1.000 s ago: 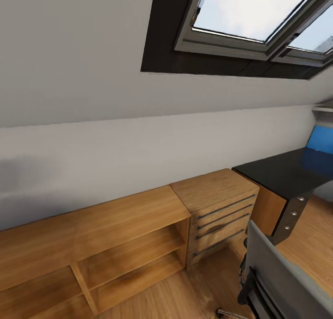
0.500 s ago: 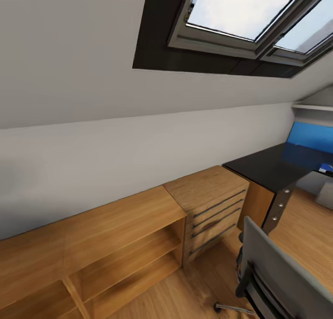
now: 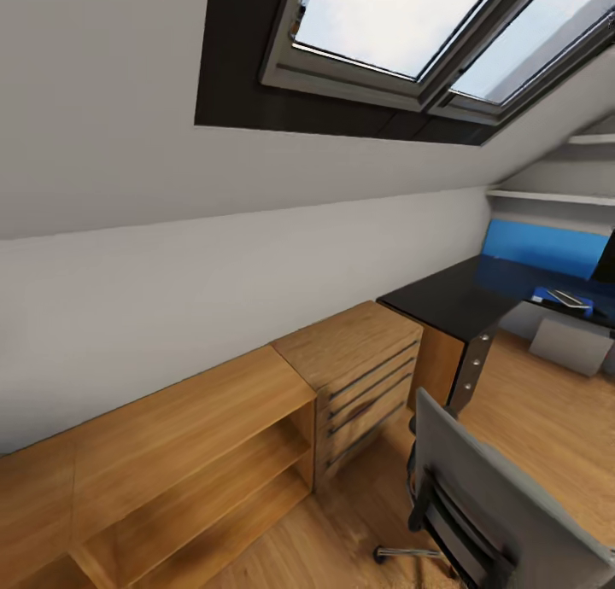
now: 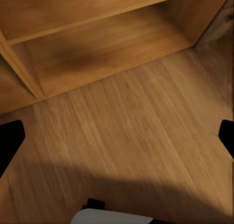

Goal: In the bedroom, organize the workspace by keeping the computer under the desk, ensuring the monitor is on the desk, placing the keyboard on the desk next to the monitor, placing the mouse on the desk next to the keyboard, moving the folder from the swivel chair onto the desk next to the mouse, stacking the notebook on top of the folder with the pen on top of the notebook, and positioning the swivel chair next to the desk.

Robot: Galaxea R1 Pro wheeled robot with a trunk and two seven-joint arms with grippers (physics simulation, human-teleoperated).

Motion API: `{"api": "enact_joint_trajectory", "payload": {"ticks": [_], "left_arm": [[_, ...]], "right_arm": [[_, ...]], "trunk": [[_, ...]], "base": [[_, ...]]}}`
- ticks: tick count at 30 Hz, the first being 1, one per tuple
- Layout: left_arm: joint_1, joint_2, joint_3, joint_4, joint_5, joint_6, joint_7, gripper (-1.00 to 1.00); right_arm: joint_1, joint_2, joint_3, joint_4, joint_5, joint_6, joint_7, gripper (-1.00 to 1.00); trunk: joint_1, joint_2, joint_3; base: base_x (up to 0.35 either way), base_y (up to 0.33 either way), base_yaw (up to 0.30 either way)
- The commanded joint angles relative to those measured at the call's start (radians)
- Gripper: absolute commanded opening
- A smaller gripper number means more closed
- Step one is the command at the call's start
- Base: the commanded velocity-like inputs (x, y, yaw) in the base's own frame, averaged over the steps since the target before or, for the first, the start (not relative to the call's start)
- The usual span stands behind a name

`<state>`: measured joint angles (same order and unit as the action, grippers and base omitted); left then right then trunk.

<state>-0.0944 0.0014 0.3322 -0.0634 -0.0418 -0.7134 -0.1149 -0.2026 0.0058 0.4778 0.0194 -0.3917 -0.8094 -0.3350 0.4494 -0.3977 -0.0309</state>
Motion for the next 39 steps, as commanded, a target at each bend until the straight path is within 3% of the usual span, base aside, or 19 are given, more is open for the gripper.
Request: {"api": "enact_joint_trajectory", "payload": {"ticks": [1, 39], "left_arm": [[-0.001, 0.000, 0.009, 0.001, -0.004, -0.003, -0.006, 1.00], [-0.001, 0.000, 0.009, 0.001, -0.004, -0.001, -0.006, 1.00]], "right_arm": [[-0.001, 0.001, 0.008, 0.002, -0.003, -0.002, -0.006, 1.00], [-0.001, 0.000, 0.008, 0.002, -0.003, -0.002, -0.004, 1.00]], "trunk": [[0.001, -0.002, -0.002], [0.001, -0.002, -0.002]], "base": [[0.000, 0.001, -0.275], [0.000, 0.000, -0.275]]}}
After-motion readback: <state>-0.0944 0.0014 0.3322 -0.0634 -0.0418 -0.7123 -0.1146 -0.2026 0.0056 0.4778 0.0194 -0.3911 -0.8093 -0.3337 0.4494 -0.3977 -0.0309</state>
